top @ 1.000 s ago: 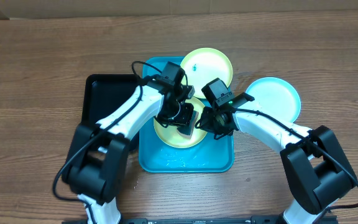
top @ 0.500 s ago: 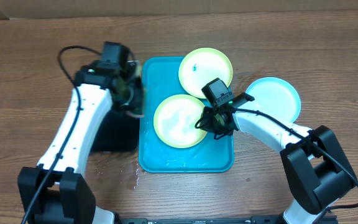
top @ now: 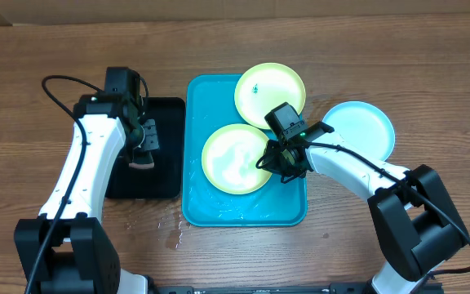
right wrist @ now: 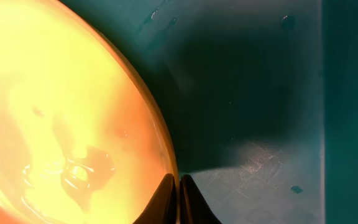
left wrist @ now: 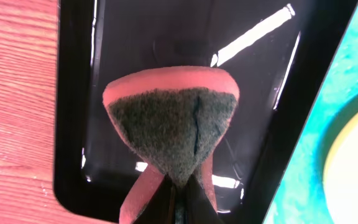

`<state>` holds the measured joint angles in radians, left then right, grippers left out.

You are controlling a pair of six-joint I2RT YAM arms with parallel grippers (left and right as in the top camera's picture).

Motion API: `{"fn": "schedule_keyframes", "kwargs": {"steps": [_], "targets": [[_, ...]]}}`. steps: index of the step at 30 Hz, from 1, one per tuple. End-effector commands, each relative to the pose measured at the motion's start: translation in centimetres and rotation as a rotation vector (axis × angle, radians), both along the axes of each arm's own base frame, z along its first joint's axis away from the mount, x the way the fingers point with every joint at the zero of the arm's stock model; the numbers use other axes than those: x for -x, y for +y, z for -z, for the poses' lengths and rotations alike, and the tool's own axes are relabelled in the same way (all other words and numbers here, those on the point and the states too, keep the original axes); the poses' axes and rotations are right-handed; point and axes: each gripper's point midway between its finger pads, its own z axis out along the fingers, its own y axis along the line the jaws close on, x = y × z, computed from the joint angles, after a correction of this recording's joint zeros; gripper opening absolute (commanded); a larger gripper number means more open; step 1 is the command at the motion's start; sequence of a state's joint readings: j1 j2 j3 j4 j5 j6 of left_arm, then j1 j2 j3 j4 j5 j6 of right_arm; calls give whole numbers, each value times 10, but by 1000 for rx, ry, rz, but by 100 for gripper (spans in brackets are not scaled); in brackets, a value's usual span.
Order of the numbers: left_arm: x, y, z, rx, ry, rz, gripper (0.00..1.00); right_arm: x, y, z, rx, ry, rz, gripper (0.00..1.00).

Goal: Clean dirty plates on tray and stack at the side
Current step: 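Carry the sponge with the left gripper to the black tray and release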

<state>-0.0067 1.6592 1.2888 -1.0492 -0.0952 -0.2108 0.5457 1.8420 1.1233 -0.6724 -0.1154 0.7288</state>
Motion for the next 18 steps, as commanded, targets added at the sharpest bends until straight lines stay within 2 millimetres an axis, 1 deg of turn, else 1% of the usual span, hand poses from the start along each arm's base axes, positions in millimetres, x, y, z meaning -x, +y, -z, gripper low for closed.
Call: {"fn": "schedule_keyframes", "kwargs": {"steps": [1, 2, 5, 18], "targets": [[11, 4, 17, -17, 35, -26, 5, 3, 1, -2, 5, -12, -11, 4], [13, 4, 22, -17, 41, -26, 5, 2, 1, -2, 4, -12, -11, 4], [16, 4, 29, -18, 48, -26, 5, 2, 1, -2, 5, -12, -11, 4], [25, 4, 39, -18, 72, -29, 6, 2, 1, -2, 5, -12, -11, 4]]}}
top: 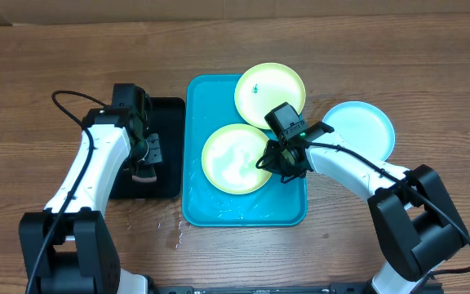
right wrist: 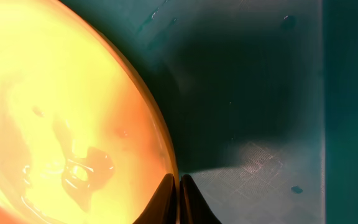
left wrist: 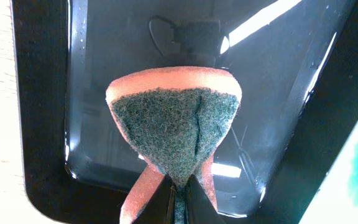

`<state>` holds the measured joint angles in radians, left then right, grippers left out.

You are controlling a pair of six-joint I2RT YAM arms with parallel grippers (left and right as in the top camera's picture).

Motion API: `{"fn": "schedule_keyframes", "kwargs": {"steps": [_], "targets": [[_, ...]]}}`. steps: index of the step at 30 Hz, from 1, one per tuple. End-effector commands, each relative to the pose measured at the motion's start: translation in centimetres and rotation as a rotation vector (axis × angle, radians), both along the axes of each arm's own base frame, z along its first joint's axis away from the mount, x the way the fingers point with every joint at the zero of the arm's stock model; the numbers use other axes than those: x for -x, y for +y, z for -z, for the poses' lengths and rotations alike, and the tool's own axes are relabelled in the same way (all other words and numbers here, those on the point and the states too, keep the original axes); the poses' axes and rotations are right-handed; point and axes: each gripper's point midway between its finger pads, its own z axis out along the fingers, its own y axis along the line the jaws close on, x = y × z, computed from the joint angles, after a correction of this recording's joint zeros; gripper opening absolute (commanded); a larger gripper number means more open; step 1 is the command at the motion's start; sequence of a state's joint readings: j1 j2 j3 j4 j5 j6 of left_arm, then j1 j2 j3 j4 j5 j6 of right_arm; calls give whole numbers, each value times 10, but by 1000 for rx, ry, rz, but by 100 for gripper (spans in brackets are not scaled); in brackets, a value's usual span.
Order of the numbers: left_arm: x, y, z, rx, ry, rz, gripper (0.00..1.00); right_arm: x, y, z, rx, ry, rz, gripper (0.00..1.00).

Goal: Clean dirty plates on tray and stack at the side
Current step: 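Carry the sponge with the left gripper to the black tray and release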

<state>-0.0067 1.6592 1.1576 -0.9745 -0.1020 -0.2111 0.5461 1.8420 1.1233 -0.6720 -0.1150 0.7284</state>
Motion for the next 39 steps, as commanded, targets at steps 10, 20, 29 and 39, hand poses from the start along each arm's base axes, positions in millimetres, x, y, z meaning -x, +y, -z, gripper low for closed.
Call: {"fn": "schedule_keyframes", "kwargs": {"steps": [10, 20, 29, 39], "targets": [[14, 3, 20, -11, 33, -32, 7, 2, 1, -2, 4, -11, -10, 4], [10, 0, 14, 7, 11, -39, 61, 2, 1, -2, 3, -12, -10, 16], [-24, -17, -82, 106, -200, -18, 76, 2, 1, -2, 4, -12, -10, 46], [-7, -15, -159, 98, -375, -12, 100, 3, 1, 2, 9, -3, -10, 52]]}}
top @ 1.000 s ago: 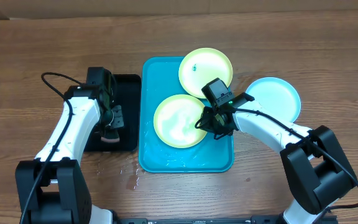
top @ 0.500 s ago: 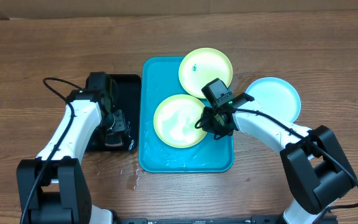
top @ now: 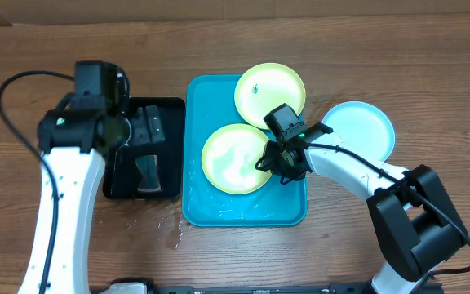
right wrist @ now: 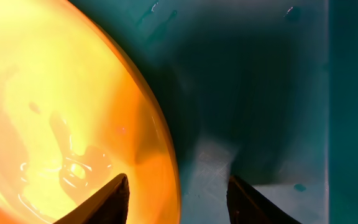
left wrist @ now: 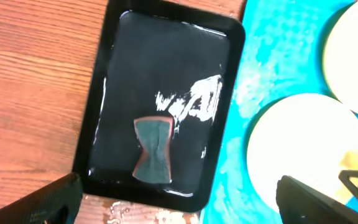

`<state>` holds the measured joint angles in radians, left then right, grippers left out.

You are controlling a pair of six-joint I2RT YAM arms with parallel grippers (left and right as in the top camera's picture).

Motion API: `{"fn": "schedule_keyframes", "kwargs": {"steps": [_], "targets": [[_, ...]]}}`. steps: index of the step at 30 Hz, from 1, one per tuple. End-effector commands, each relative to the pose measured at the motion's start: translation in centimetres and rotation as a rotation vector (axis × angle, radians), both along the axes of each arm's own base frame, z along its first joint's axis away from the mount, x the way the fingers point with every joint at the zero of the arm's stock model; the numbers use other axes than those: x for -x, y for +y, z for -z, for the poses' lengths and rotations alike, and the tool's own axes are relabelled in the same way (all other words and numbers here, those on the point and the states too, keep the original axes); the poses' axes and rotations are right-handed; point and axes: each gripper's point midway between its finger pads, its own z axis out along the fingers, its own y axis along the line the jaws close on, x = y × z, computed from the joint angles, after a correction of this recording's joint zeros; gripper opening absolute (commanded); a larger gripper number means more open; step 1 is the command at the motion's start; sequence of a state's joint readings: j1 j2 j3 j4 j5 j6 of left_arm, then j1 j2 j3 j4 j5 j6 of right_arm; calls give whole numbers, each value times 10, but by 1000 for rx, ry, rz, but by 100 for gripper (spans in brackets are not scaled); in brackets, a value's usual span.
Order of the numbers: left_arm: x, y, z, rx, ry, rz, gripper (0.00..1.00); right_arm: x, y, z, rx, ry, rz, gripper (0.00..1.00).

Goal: Clean dirty plates on tray and stack at the side
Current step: 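Carry the sponge with the left gripper to the black tray and release, then lift the lower yellow plate by its rim with the right gripper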

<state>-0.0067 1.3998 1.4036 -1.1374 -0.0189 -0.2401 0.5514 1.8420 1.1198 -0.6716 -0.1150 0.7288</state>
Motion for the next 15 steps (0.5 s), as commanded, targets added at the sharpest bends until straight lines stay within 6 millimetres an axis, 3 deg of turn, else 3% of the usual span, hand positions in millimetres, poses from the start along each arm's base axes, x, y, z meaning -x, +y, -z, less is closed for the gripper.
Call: {"fn": "schedule_keyframes", "kwargs": {"steps": [1, 8, 9, 11, 15], "targets": [[10, 0, -16, 6, -31, -7, 100, 2, -1, 2, 9, -3, -5, 51], [21, 3, -19, -10, -17, -15, 100, 1, 0, 3, 9, -3, -5, 30], [22, 3, -19, -10, -15, -15, 100, 1, 0, 3, 9, -3, -5, 25], [22, 3, -20, -8, -20, -18, 98, 1, 0, 3, 9, -3, -5, 6], [27, 4, -30, -6, -53, -31, 95, 1, 0, 3, 9, -3, -5, 4]]}}
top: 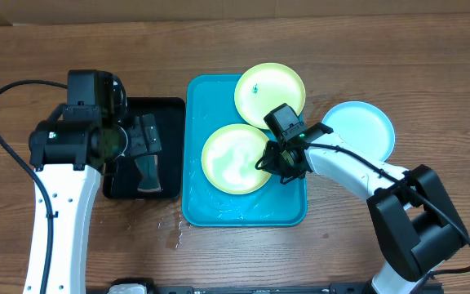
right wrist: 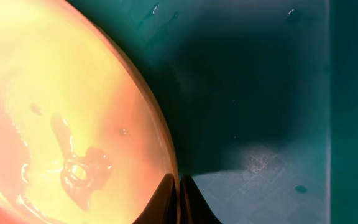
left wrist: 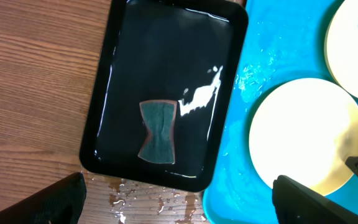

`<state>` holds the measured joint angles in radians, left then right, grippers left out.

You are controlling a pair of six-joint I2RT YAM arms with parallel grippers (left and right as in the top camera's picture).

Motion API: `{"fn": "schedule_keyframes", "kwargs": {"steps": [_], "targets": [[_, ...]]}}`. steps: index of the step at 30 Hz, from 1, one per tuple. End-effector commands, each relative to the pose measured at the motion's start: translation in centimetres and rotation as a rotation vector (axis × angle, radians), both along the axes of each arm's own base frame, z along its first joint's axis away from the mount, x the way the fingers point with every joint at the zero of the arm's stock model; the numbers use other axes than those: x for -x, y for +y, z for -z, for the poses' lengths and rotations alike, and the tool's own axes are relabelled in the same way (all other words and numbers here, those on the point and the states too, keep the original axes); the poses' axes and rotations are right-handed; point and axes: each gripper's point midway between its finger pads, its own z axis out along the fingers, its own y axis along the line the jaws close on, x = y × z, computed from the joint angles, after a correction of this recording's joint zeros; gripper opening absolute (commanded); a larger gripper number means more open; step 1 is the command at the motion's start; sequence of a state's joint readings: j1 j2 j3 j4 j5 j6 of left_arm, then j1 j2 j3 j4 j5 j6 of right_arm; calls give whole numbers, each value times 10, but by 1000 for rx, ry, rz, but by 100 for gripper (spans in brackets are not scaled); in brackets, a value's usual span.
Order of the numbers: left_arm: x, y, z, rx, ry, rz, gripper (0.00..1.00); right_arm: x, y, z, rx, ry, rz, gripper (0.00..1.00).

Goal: Clean dirty plates on tray and stack at the side
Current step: 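Lift the lower yellow plate by its rim with the right gripper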

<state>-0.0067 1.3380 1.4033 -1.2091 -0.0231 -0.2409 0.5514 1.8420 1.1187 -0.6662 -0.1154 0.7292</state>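
A wet yellow-green plate (top: 233,158) lies in the teal tray (top: 198,204), its right rim pinched by my right gripper (top: 277,161), which is shut on it; the right wrist view shows the jaws closed on the plate (right wrist: 61,112) at its edge (right wrist: 178,186). A second yellow-green plate (top: 269,95) leans on the tray's far rim. The pink-and-green sponge (left wrist: 158,131) lies loose in the black tray (left wrist: 225,93). High above it my left gripper (left wrist: 179,208) stands open and empty, with fingers (left wrist: 61,199) spread wide.
A light blue plate (top: 359,129) sits on the wooden table right of the teal tray. Water drops (top: 174,233) lie on the wood in front of both trays. The black tray (top: 170,106) butts against the teal tray's left side.
My right gripper, open beside the plate's rim before, is now shut on that rim. The left gripper stays open and has shifted slightly above the black tray. The sponge has not moved.
At first my left gripper held the sponge low over the black tray while the right was shut on the plate's rim. Later the sponge lay in the black tray, the left gripper was high and open, and the right was open. Now the right grips the rim again.
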Motion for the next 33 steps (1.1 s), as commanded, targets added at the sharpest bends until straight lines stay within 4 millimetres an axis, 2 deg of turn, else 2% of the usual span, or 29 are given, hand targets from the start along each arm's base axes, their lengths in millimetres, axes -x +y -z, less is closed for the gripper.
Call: {"fn": "schedule_keyframes", "kwargs": {"steps": [1, 4, 7, 33], "targets": [[6, 4, -23, -6, -78, -33, 96, 2, -1, 3, 11, 0, -5, 4], [12, 12, -34, -41, -119, -67, 100, 2, -1, 3, 12, 0, -5, 4], [17, 18, -40, -71, -136, -83, 100, 2, -1, 3, 11, 0, -5, 4], [15, 17, -34, -67, -115, -79, 100, 2, 1, 2, 2, 2, -4, 4]]}}
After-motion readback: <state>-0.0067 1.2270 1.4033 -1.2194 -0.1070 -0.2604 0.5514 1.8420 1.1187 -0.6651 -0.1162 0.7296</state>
